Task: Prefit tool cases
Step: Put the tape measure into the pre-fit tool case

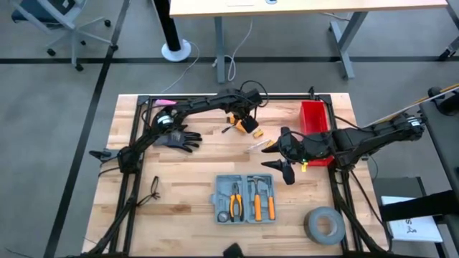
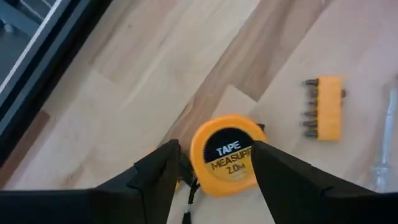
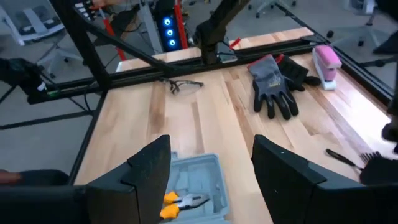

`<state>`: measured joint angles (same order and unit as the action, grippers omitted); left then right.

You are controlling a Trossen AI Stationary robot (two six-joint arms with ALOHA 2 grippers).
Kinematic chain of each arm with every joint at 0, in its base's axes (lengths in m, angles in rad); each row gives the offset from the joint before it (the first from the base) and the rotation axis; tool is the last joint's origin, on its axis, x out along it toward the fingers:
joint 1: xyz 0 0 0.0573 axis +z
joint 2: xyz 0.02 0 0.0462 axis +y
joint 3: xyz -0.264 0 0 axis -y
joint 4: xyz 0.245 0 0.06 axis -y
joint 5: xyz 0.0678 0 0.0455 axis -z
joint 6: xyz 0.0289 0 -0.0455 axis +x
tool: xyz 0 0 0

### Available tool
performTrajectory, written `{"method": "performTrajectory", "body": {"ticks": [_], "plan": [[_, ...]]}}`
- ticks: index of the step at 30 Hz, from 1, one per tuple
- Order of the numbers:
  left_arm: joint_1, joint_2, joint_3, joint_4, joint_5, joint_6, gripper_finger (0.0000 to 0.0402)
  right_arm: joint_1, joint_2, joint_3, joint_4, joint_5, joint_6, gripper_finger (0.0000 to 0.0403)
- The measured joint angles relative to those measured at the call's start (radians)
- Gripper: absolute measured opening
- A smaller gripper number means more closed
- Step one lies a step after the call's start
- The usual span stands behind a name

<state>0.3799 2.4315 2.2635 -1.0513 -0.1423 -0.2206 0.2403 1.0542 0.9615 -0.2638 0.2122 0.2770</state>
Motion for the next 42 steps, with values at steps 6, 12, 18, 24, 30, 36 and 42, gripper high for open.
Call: {"method": "performTrajectory", "body": {"ticks": [6, 12, 18, 24, 30, 36, 42], "plan": [[0.019, 0.018, -0.005, -0.014, -0.063, 0.017, 0.0217, 0.0, 0.0, 0.01, -0.005, 0.005, -0.007, 0.0201], [0.016, 0.035, -0.007, -0.014, -0.102, 0.078, 0.0217, 0.0, 0.0, 0.012, -0.01, 0.005, -0.007, 0.0201], [-0.015, 0.035, -0.024, -0.06, -0.076, 0.167, 0.0206, 0.0, 0.0, 0.012, -0.01, 0.005, -0.009, 0.0201], [-0.063, 0.032, -0.055, -0.115, -0.024, 0.233, 0.0197, 0.0, 0.0, 0.012, -0.008, 0.006, -0.014, 0.0201], [-0.127, 0.034, -0.068, -0.141, 0.04, 0.245, 0.0191, 0.0, 0.0, 0.012, -0.008, 0.007, -0.008, 0.0201], [-0.177, 0.028, -0.068, -0.203, 0.083, 0.232, 0.0183, 0.0, 0.0, 0.012, -0.01, 0.008, 0.0, 0.0201], [-0.192, -0.027, -0.067, -0.226, 0.081, 0.22, 0.0174, 0.0, 0.0, 0.012, -0.012, 0.009, 0.011, 0.0201]]}}
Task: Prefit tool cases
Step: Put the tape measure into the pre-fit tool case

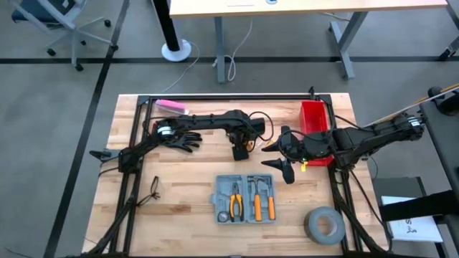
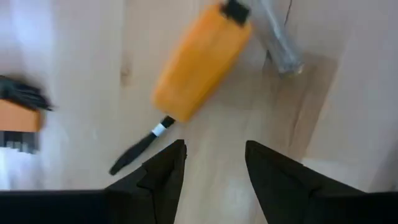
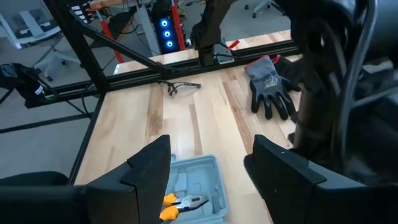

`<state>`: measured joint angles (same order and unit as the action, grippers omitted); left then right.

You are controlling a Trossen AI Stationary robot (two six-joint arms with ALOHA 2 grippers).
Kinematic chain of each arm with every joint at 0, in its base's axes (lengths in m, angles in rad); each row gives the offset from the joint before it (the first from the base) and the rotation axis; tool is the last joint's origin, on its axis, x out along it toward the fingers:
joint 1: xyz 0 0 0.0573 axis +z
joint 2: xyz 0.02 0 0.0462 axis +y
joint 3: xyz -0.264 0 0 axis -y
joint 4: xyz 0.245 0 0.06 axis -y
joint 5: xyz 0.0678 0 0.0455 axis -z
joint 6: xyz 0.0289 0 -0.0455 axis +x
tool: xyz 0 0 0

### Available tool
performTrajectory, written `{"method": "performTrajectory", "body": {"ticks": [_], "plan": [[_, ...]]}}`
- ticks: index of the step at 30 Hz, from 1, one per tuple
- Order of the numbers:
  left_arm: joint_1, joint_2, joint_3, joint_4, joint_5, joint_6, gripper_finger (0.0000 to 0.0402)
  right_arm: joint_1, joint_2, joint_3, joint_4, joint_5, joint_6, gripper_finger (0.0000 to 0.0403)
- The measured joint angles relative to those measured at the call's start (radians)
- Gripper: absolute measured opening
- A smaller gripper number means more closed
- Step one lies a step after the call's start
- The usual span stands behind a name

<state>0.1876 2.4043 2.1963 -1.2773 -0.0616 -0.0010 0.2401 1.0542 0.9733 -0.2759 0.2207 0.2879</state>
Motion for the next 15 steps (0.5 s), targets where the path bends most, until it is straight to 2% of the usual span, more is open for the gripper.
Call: {"method": "performTrajectory", "body": {"ticks": [9, 15], "plan": [[0.005, -0.047, 0.0, 0.151, -0.056, 0.085, 0.0165, 0.007, 0.0, 0.0, -0.004, 0.001, 0.009, 0.0201], [0.005, -0.049, 0.0, 0.118, -0.059, 0.151, 0.017, 0.022, 0.0, 0.0, -0.009, 0.016, 0.009, 0.0201]]}}
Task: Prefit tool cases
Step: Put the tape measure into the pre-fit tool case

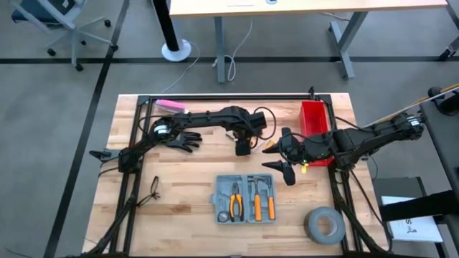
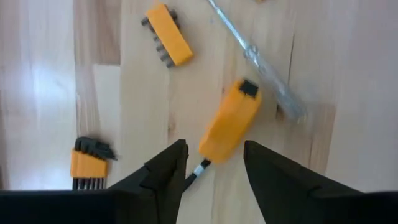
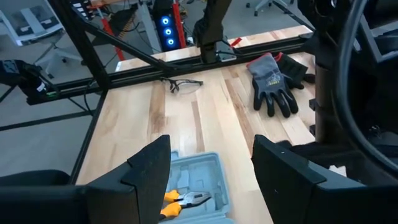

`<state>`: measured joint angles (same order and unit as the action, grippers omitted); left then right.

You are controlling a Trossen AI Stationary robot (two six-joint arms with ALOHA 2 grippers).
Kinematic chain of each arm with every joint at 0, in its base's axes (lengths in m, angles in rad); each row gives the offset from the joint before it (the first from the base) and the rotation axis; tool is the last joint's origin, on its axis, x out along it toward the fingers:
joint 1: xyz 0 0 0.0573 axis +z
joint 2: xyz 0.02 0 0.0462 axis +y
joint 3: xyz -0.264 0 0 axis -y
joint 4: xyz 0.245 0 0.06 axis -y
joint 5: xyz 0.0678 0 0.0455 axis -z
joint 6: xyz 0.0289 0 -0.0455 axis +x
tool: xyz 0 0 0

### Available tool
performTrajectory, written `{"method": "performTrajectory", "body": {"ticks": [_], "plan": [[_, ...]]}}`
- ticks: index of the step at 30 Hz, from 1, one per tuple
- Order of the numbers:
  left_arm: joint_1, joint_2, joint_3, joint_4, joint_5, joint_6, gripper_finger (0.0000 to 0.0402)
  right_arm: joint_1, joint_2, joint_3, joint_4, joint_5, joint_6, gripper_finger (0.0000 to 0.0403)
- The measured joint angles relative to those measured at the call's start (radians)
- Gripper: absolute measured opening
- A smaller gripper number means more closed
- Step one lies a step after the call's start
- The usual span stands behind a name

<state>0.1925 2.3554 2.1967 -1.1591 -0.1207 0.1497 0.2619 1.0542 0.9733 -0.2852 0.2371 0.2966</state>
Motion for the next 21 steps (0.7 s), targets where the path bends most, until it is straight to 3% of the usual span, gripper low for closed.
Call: {"method": "performTrajectory", "body": {"ticks": [4, 11, 21], "plan": [[0.0, 0.0, 0.0, -0.029, 0.016, 0.072, 0.0181, 0.0, 0.0, 0.0, 0.001, 0.001, 0.0, 0.0201], [0.008, 0.0, 0.0, -0.033, 0.14, 0.197, 0.0215, 0.003, 0.0, 0.0, 0.003, 0.004, 0.019, 0.0201], [0.018, 0.0, 0.0, 0.033, 0.146, 0.268, 0.0273, 0.023, 0.0, 0.0, 0.003, 0.029, 0.019, 0.0201]]}}
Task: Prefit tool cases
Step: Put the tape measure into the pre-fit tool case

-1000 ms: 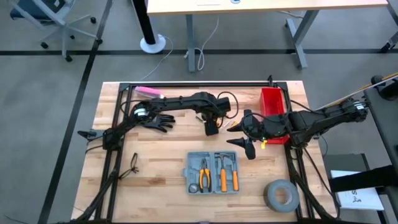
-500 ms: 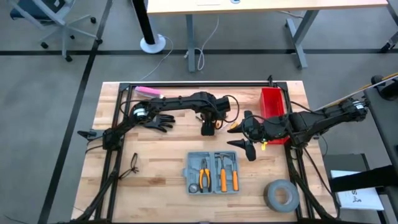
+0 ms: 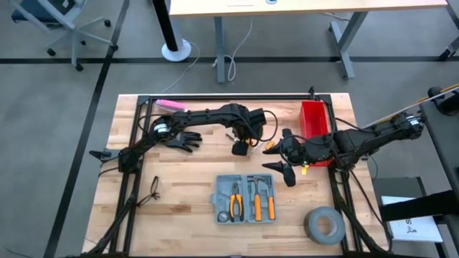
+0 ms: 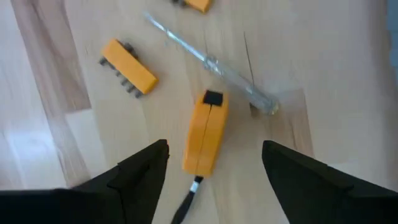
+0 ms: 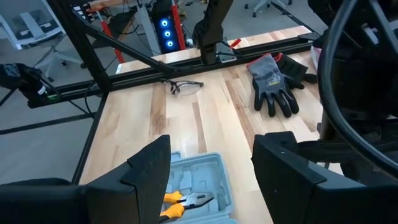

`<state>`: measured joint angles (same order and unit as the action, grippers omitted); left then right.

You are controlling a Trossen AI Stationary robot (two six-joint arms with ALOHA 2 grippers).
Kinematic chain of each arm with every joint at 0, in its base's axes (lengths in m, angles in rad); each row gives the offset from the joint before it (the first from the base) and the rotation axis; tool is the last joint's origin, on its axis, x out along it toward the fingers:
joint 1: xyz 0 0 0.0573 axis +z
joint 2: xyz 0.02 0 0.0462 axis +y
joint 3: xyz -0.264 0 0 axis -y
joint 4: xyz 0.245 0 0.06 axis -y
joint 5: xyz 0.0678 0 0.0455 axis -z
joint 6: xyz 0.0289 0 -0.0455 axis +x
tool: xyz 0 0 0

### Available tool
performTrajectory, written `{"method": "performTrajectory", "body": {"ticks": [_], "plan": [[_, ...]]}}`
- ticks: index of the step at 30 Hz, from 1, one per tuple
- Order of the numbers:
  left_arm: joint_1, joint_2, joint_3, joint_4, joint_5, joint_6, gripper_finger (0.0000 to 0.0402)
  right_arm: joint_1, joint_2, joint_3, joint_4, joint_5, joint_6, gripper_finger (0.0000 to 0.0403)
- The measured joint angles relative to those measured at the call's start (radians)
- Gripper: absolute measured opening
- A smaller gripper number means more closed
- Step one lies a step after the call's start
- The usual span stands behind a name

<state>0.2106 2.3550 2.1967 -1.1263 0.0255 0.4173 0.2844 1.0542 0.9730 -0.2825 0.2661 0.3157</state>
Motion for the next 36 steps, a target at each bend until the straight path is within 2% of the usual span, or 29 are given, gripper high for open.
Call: {"method": "performTrajectory", "body": {"ticks": [9, 16, 21, 27, 31, 36], "plan": [[-0.003, -0.002, -0.09, 0.085, -0.001, -0.002, 0.0303, 0.0, 0.0, 0.0, 0.0, 0.001, -0.001, 0.0201], [-0.007, -0.002, -0.152, 0.138, -0.039, -0.044, 0.0292, 0.0, 0.0, 0.0, 0.0, 0.007, -0.003, 0.0201], [-0.025, -0.002, -0.207, 0.216, -0.041, -0.043, 0.0259, 0.0, 0.0, 0.0, -0.001, 0.007, -0.002, 0.0201], [-0.043, -0.002, -0.215, 0.249, -0.065, -0.042, 0.0205, 0.0, 0.0, 0.0, -0.007, 0.007, -0.002, 0.0201], [-0.042, -0.002, -0.198, 0.245, -0.135, -0.042, 0.016, 0.0, 0.0, 0.0, -0.008, 0.006, 0.002, 0.0201], [-0.042, -0.002, -0.165, 0.206, -0.14, -0.06, 0.0087, 0.0, 0.0, 0.0, -0.021, 0.007, 0.01, 0.0201]]}}
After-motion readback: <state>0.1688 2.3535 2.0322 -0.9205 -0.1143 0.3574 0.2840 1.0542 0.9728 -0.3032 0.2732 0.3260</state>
